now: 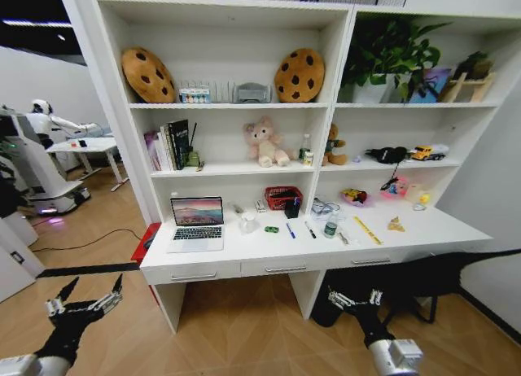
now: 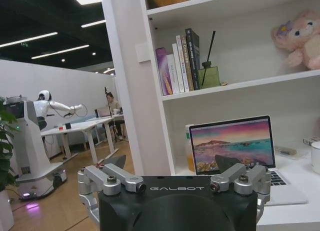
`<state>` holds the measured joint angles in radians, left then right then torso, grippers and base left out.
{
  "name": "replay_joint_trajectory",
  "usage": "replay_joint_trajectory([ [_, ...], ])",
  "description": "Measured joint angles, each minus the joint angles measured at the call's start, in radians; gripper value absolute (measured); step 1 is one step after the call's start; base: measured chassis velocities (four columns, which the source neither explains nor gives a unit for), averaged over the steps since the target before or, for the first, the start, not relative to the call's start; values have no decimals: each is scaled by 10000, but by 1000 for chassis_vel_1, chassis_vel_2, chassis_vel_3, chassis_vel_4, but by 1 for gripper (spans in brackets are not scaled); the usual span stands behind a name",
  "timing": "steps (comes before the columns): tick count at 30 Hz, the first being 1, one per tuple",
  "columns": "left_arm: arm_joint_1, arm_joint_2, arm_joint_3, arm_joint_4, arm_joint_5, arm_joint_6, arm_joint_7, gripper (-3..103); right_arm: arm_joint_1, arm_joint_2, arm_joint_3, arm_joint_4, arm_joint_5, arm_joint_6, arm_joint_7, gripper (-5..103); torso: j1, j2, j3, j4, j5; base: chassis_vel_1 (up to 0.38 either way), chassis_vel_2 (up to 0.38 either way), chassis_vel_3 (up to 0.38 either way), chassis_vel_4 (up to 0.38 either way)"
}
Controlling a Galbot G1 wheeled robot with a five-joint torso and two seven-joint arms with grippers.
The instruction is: Organize the objects on the table.
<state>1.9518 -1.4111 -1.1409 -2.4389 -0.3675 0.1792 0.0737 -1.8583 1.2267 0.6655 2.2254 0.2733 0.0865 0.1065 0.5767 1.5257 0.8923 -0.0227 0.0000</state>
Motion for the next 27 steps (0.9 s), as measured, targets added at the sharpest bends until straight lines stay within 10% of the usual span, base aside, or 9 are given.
replay_joint_trajectory([
  [27, 9, 322, -110, 124, 10, -62, 97, 98, -68, 4, -144, 56, 64, 1091, -348, 100, 19, -7, 5, 0, -1, -228, 229, 231, -233],
])
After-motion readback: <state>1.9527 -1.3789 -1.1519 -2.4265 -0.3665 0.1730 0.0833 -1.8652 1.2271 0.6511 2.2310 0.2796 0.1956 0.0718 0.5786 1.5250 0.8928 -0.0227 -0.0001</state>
